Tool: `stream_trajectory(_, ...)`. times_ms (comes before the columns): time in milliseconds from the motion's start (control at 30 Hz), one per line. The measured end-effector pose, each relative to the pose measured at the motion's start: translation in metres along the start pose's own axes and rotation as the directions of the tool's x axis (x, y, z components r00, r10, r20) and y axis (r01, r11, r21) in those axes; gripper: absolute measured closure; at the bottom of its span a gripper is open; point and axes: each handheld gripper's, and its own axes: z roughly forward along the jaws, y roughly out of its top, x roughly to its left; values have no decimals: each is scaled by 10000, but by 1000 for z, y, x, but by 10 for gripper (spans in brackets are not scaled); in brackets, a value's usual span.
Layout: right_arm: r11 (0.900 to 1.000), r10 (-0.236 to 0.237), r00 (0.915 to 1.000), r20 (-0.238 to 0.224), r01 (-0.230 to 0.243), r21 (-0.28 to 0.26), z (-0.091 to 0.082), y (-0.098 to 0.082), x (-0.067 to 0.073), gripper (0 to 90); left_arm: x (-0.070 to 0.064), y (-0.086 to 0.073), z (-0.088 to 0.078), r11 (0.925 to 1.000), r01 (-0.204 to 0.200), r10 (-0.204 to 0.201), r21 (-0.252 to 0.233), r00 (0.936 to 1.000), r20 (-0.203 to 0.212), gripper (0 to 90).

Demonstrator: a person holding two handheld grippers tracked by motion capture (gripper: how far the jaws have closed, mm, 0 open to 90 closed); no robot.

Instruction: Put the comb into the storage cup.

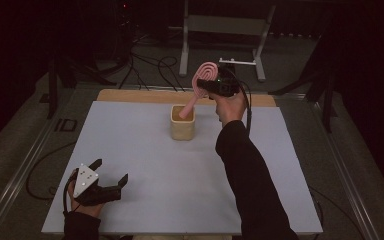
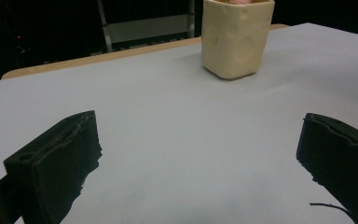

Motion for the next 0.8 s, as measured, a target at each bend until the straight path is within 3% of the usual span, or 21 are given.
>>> stream_trajectory(800,9998,116,9999,51,-116,179,6,-7,-4,636,-1,0,0,10000,7,-7,-10,10000,2,2)
